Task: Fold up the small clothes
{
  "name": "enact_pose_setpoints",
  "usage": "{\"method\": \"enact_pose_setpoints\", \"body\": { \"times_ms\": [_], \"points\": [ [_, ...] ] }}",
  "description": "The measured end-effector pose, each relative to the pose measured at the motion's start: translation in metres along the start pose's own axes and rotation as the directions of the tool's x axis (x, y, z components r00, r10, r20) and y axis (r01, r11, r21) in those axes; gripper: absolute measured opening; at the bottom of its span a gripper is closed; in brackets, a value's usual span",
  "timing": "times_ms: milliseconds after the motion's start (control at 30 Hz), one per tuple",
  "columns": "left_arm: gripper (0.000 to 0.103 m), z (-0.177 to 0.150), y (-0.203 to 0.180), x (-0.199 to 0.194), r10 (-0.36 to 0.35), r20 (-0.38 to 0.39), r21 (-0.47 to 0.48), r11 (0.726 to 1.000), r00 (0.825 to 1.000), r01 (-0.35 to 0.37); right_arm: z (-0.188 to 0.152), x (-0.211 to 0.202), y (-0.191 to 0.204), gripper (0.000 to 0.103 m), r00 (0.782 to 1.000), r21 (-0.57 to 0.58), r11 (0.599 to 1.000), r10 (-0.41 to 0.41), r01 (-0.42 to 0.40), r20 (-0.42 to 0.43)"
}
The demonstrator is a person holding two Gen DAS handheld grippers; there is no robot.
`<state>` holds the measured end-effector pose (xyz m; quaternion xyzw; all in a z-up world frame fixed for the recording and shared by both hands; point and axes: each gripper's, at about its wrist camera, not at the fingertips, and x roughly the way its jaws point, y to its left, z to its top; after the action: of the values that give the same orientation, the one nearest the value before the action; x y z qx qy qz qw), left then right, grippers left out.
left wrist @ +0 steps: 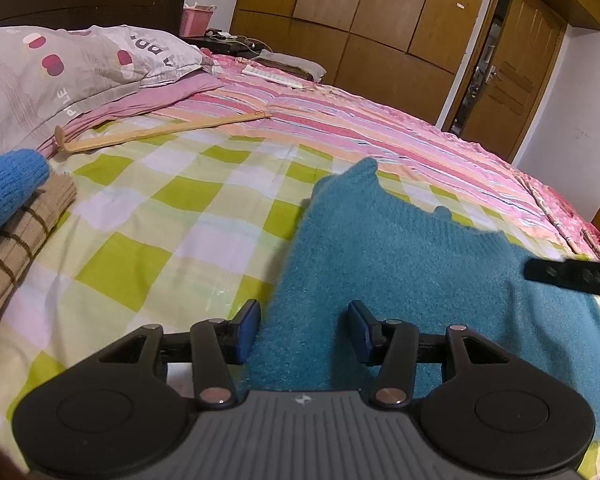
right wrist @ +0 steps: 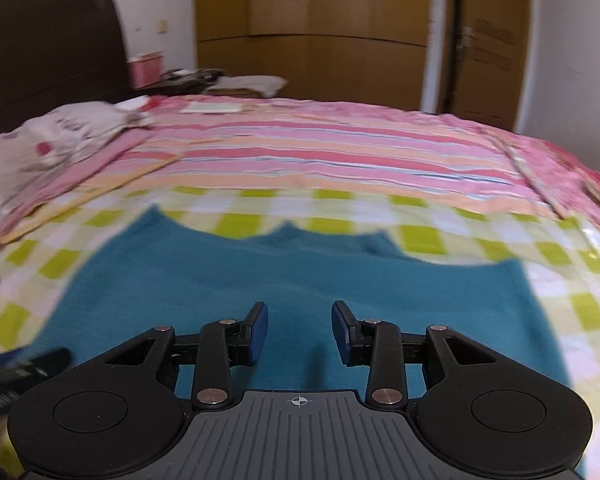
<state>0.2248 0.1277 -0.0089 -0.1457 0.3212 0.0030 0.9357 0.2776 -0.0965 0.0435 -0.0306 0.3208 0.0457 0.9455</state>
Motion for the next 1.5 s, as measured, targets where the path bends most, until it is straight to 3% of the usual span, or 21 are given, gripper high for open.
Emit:
{"method": "enact_pose_setpoints", "body": {
  "times_ms": [400,800,1100,1500],
  "points": [
    [0.056,-0.001,0.003,0.0,-0.011,-0.004,-0.001,1.0,1.0,0.011,0.036,0.023,0.069,0.039,0.987,-0.055,0.987,0.144,-0.148,-0.069],
    [0.06,-0.003,0.005,-0.001,-0.019,-0.016,-0.01,1.0,1.0,0.019,0.048,0.053,0.109,0.043,0.951,-0.026,0.971,0.229,-0.239,-0.206],
    [0.06,-0.003,0.002,-0.002,-0.008,-0.012,0.02,1.0,1.0,0.009,0.055,0.077,0.13,0.046,0.939,-0.071,0.971,0.199,-0.227,-0.28],
    [0.062,-0.004,0.004,-0.001,-0.014,-0.021,0.011,1.0,1.0,0.014,0.051,0.098,0.164,0.065,0.932,-0.235,0.951,0.113,-0.202,-0.344]
  ]
}}
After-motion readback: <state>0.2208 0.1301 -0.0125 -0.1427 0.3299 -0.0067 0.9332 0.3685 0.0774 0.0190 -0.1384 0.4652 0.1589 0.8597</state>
